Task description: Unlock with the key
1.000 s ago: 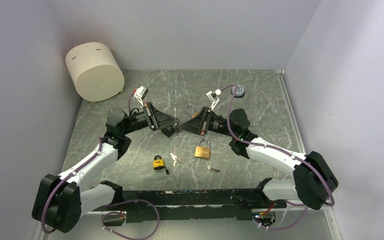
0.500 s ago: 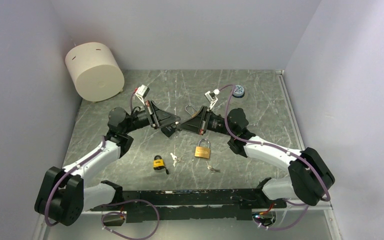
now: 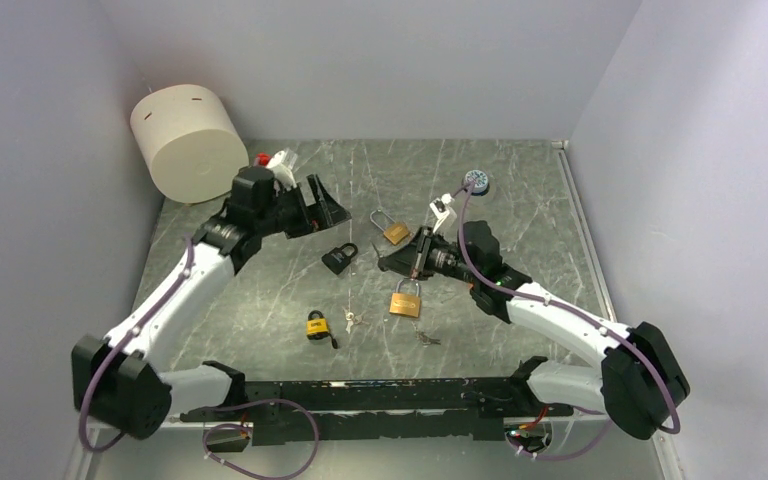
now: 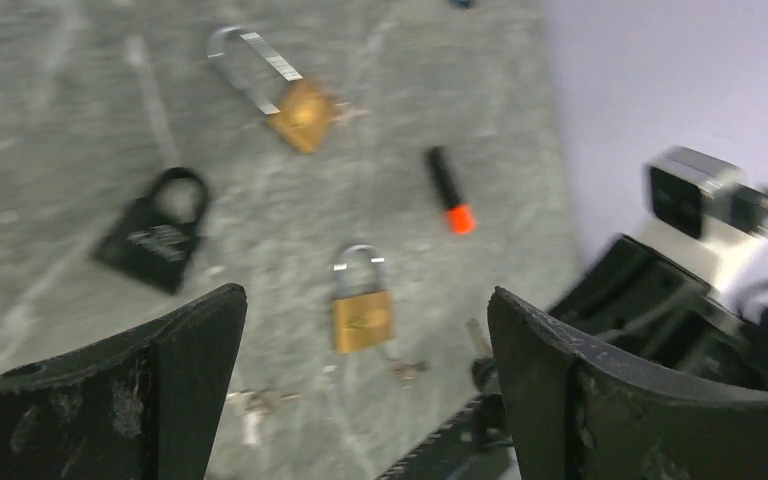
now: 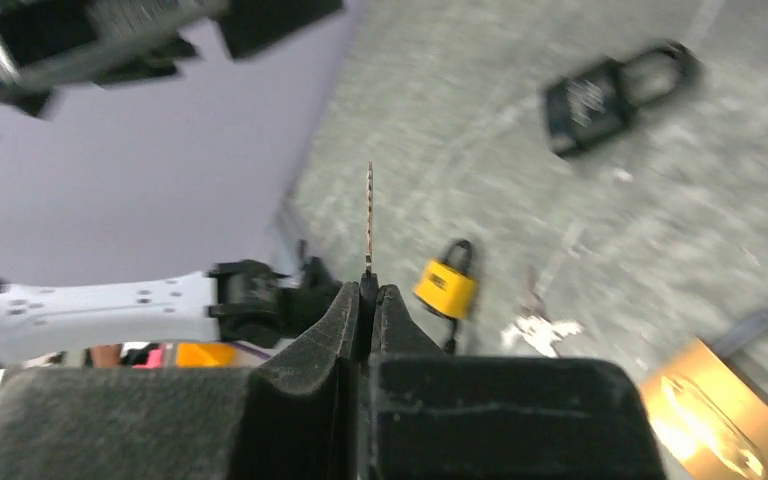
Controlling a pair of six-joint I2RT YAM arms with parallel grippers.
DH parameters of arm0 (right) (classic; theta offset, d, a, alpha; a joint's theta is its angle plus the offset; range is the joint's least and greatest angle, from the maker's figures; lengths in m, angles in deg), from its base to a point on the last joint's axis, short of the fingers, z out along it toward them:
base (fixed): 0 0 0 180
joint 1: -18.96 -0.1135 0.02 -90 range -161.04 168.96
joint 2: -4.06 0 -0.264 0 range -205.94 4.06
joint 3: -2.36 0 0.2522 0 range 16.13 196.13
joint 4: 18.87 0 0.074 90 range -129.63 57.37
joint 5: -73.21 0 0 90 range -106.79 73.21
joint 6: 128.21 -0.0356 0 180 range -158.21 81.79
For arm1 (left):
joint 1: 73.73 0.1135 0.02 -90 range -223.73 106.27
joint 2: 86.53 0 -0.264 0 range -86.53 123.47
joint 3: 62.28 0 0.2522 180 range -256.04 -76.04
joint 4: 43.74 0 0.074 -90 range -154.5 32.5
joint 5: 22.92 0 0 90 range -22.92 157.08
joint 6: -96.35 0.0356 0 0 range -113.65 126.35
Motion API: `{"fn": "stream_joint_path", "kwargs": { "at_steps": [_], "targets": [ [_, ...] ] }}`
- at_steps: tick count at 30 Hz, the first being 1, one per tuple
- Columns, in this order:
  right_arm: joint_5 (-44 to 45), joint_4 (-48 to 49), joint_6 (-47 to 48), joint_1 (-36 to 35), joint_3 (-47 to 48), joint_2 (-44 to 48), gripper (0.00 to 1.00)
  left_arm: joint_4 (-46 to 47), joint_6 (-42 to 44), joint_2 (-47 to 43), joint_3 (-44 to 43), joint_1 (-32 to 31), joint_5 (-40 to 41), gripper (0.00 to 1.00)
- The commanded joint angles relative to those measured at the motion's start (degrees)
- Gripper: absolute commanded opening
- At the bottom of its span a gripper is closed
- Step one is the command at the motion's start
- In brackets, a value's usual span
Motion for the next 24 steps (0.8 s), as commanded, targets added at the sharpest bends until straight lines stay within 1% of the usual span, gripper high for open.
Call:
{"fn": "stream_joint_path", "kwargs": {
  "at_steps": [1,5,8,11,15,19,24],
  "targets": [
    [8.30,-12.81,5.52,0.21,-2.42,1.28,0.00,-21.16,15.72,10.27,-7.72,-0.13,12.33,0.95],
    [9.37,-13.57,3.93,0.26,-5.22,2.64,0.00,-22.31,18.45,21.41,-13.00,-0.30,16.04,0.95],
    [10.11,-13.44,2.56,0.26,-6.88,3.61,0.00,-21.77,20.16,28.18,-15.60,-0.49,14.95,0.95],
    [9.20,-13.77,2.55,0.26,-7.24,3.68,0.00,-21.24,20.27,32.89,-16.66,-0.93,14.48,0.94],
    [7.56,-12.51,1.72,0.35,-8.28,4.01,0.00,-20.26,18.75,35.32,-16.06,-2.17,13.16,0.94],
    [6.72,-11.34,0.50,0.37,-8.79,3.04,0.00,-18.26,18.09,35.57,-14.52,-3.18,14.64,0.95],
    [5.21,-10.77,-0.13,0.36,-8.69,1.17,0.00,-16.71,20.06,37.49,-15.11,-4.46,17.21,0.95]
  ]
}}
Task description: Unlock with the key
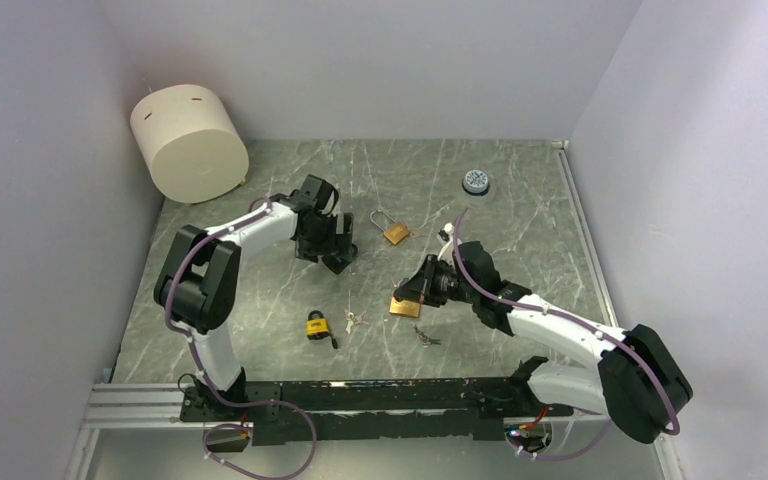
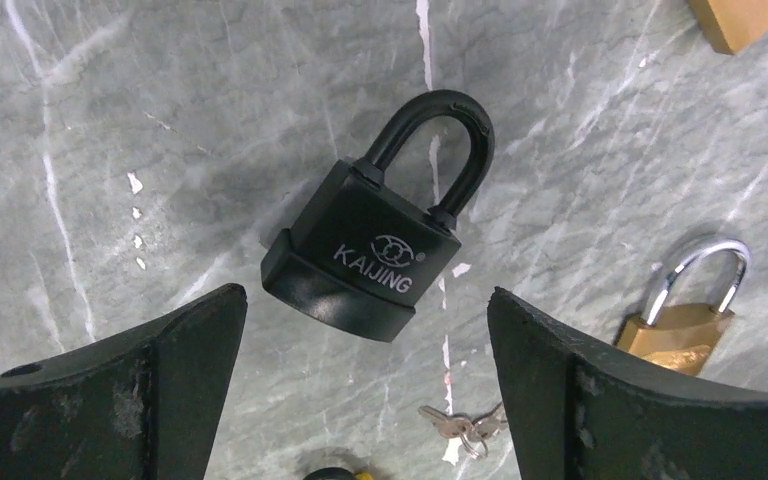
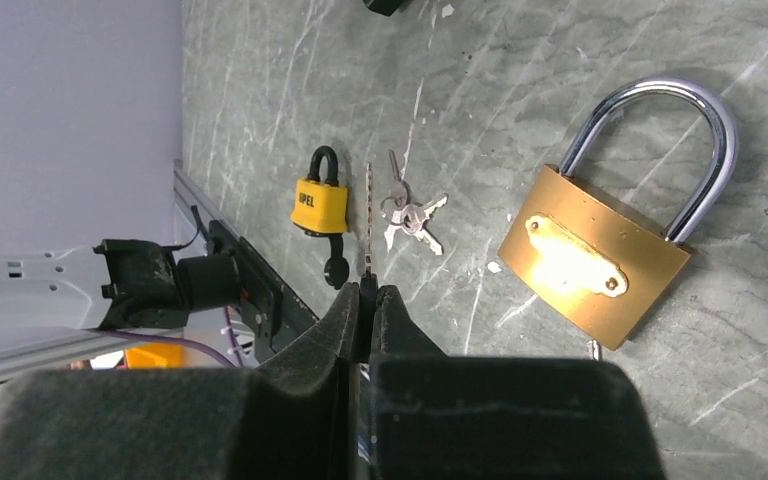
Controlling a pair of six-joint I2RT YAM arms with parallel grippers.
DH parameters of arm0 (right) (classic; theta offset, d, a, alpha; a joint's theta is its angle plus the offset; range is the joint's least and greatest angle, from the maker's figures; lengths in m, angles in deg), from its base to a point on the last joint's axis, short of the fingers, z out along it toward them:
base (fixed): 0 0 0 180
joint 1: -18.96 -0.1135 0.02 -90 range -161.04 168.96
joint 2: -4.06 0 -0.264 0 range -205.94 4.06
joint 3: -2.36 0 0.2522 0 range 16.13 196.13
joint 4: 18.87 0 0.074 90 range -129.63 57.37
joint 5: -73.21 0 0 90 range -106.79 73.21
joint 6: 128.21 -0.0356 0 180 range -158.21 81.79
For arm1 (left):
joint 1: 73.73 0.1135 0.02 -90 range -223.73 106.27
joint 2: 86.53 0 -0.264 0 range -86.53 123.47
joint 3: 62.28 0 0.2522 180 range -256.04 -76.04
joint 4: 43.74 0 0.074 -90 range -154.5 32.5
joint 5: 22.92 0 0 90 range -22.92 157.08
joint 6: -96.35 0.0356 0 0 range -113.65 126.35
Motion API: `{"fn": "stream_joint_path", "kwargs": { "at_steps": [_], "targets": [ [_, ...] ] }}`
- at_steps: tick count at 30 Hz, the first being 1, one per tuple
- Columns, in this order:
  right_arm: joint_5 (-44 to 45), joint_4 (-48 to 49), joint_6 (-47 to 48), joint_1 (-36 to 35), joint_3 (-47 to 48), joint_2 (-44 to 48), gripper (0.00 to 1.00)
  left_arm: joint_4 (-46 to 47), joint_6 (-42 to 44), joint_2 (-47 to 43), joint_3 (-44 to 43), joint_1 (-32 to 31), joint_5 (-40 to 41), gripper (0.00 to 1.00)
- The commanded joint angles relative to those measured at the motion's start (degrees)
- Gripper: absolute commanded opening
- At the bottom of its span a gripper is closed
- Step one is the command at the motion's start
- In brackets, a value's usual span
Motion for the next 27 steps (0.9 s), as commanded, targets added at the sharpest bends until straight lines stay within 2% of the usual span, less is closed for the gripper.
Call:
{"fn": "stream_joint_path", "kwargs": {
  "at_steps": [1,7,9,11,14,20,24,27],
  "targets": [
    [-2.07,3.16,-1.25,0.16,-0.31,-0.95,0.00,2.16,2.56,1.60,-1.69,-1.26,4.11,0.95],
    [-2.23,2.64,-1.39,0.15,-1.07,-0.39,0.00,-0.05,7.18,4.58,-4.58,-3.62,7.27,0.95],
    [-1.95,2.08,-1.22,0.17,-1.20,-0.24,0.00,-1.67,8.42,5.99,-6.00,-4.97,9.54,0.90],
    [-1.80,1.85,-1.19,0.18,-1.14,-0.26,0.00,-3.58,9.37,7.38,-7.40,-6.51,10.98,0.83],
    [-1.85,1.64,-1.24,0.15,-1.12,-0.35,0.00,-6.27,9.53,9.30,-9.09,-7.85,12.80,0.61],
    [-1.86,1.42,-1.28,0.15,-1.33,-0.44,0.00,-12.44,6.09,11.28,-12.73,-8.29,18.20,0.31],
    [-2.11,2.05,-1.70,0.15,-1.85,-0.31,0.00,-19.12,2.63,11.77,-17.30,-9.65,23.39,0.25],
    [-2.38,2.74,-2.07,0.15,-2.25,-0.26,0.00,-27.69,-1.66,12.34,-21.70,-10.77,29.40,0.23]
  ]
}}
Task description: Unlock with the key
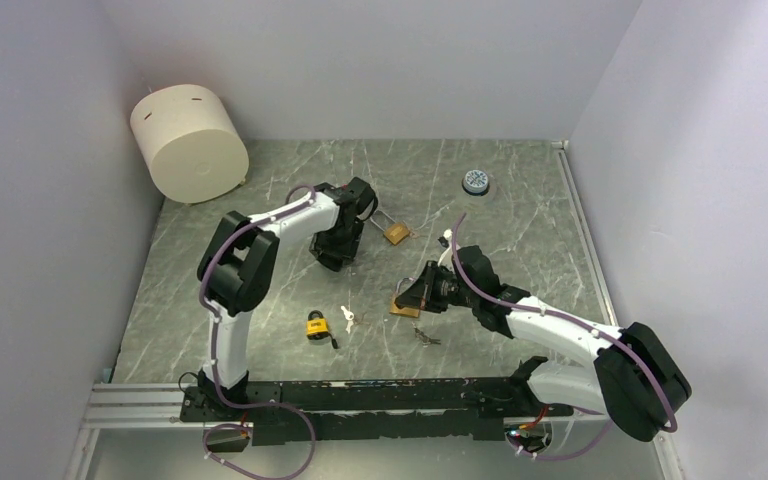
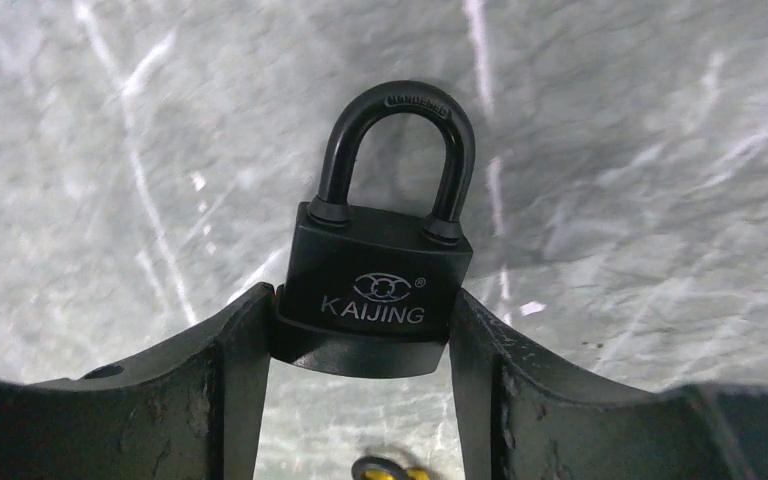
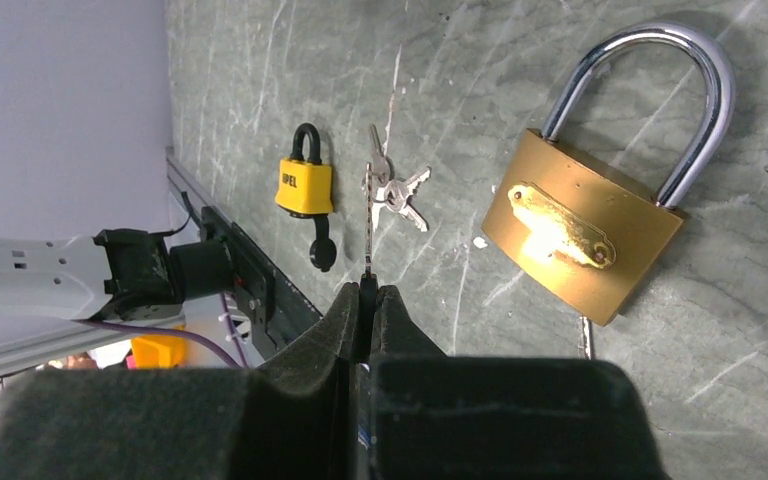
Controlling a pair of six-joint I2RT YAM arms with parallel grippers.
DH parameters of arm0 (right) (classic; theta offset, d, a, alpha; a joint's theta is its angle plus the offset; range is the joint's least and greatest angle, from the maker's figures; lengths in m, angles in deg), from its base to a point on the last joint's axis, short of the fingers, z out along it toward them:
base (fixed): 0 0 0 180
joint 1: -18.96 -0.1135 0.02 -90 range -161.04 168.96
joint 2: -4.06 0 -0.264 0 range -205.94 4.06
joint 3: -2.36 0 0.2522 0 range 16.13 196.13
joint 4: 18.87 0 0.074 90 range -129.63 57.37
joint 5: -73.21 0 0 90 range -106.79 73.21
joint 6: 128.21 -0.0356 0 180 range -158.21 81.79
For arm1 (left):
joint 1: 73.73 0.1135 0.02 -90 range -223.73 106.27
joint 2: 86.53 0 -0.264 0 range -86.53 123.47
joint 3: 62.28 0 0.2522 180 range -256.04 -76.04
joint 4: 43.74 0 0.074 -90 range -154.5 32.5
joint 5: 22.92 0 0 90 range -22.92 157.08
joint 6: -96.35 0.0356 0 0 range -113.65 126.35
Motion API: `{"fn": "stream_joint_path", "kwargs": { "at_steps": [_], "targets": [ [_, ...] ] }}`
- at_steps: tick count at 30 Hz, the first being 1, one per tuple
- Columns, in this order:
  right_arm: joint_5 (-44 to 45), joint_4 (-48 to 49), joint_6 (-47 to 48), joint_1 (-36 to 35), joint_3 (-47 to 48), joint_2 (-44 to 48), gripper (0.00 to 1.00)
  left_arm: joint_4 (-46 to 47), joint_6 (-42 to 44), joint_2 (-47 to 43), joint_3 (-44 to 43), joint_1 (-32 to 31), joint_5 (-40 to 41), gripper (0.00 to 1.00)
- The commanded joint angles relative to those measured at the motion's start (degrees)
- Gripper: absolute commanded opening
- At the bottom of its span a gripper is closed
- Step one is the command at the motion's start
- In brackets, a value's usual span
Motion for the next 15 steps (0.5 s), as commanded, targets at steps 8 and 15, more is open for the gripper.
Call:
{"fn": "stream_joint_path", "kwargs": {
  "at_steps": [8,15],
  "targets": [
    [-0.95,1.09,-0.61,0.17,-0.95,1.76,0.00,-30.91,-20.29,4.07,-12.57,-3.49,26.82,0.21],
    [-0.70,0.94,-1.10,0.15,-0.33,1.60,0.00,-36.81,-24.75,5.88,-15.34,-4.34,31.34,0.20]
  ]
}}
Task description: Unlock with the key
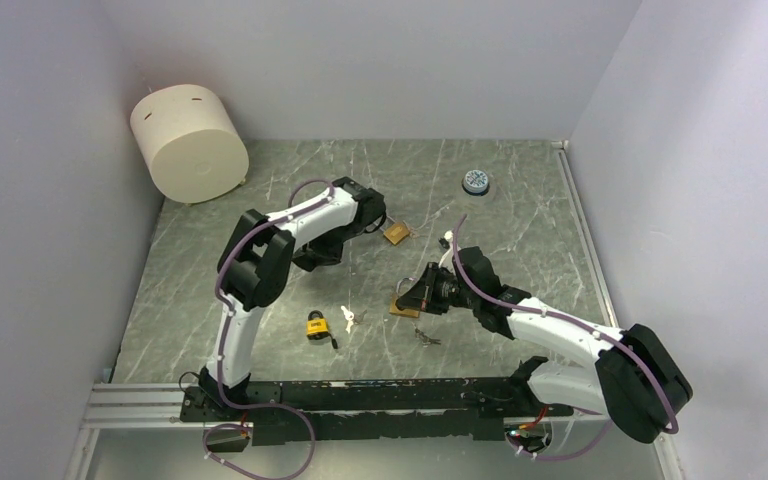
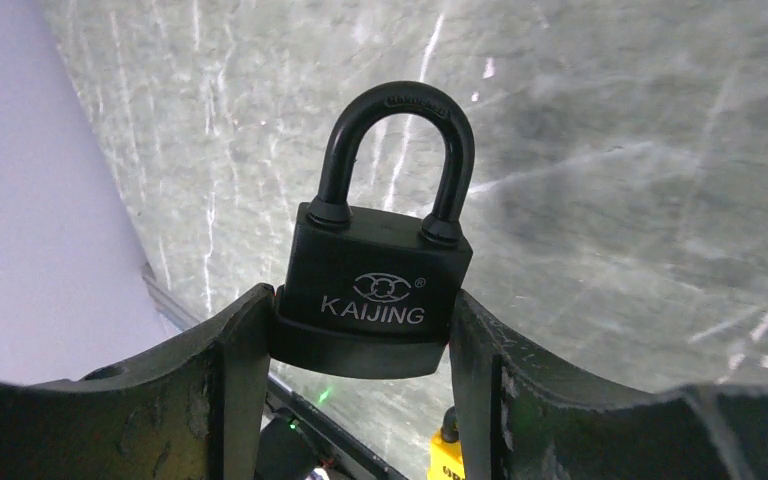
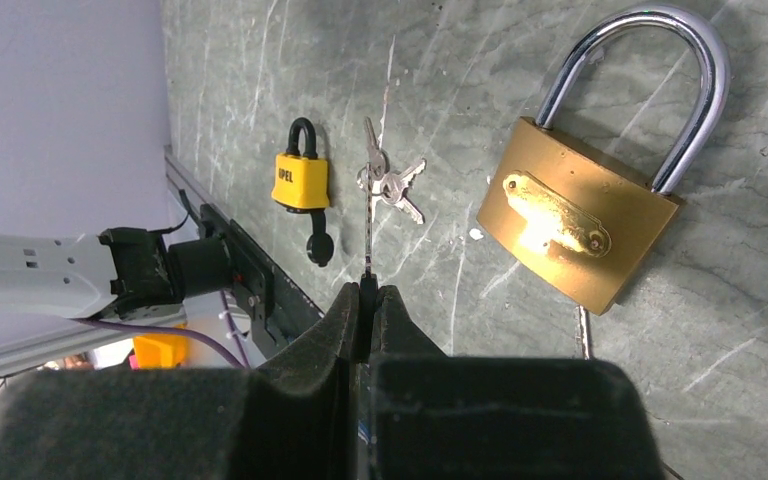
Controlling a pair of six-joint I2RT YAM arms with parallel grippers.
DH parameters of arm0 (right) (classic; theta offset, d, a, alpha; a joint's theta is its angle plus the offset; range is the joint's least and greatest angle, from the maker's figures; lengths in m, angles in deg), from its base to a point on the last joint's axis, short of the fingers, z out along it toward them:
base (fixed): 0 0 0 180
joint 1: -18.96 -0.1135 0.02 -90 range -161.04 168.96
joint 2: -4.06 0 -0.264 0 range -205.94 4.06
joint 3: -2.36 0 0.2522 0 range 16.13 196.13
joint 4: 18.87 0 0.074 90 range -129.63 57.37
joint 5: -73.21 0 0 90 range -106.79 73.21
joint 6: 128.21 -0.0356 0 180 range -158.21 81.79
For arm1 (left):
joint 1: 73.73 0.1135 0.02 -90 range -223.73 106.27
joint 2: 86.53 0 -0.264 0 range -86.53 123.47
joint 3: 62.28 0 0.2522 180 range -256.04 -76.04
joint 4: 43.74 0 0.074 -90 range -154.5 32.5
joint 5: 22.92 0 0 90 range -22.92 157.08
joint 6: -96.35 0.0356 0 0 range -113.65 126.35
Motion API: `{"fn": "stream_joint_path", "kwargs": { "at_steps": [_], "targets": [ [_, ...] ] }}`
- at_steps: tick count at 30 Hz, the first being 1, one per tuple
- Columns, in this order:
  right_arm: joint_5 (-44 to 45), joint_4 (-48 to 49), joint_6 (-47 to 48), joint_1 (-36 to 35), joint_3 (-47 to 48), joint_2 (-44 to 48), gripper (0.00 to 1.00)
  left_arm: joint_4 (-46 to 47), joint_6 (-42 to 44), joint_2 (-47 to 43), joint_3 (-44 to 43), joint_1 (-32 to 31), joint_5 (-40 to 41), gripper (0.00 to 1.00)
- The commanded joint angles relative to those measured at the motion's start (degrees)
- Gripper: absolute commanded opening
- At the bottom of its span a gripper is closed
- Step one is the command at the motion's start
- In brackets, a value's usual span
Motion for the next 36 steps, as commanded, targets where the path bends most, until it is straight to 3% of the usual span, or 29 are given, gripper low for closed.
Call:
{"fn": "stream_joint_path", "kwargs": {
  "at_steps": [1,3,7,11,14,19,28,36],
  "targets": [
    [-0.92,2.31,-1.13,0.07,0.30,0.87,0.00,-5.58,-3.19,-1.51,-2.36,-0.42,5.70,0.21],
    [-1.45,3.04,-1.59,0.06,0.34,0.39,0.00,1.44,0.21,-4.41,0.11,-0.23,-0.24,0.21],
    [-1.66,2.64,-1.37,0.06,0.62,0.37,0.00,18.82,3.58,-14.47,8.85,0.29,-23.14,0.18],
    [-3.95,3.38,2.28,-1.27,1.46,1.63,0.00,32.92,-3.40,-24.24,17.64,0.43,-37.74,0.19],
    [-3.29,0.08,6.82,-2.98,4.19,2.89,0.00,36.76,-9.68,-27.64,19.69,1.17,-43.39,0.19],
    [-0.27,-3.47,10.07,-6.01,7.78,2.15,0.00,55.98,-22.65,-31.39,29.20,4.77,-63.52,0.18],
    [4.69,-5.01,10.09,-8.89,9.70,1.11,0.00,67.47,-35.38,-34.39,37.13,5.71,-71.24,0.18],
    [10.49,-2.55,9.34,-8.99,7.25,9.11,0.00,90.18,-49.99,-37.30,49.41,6.75,-79.11,0.16]
  ]
}}
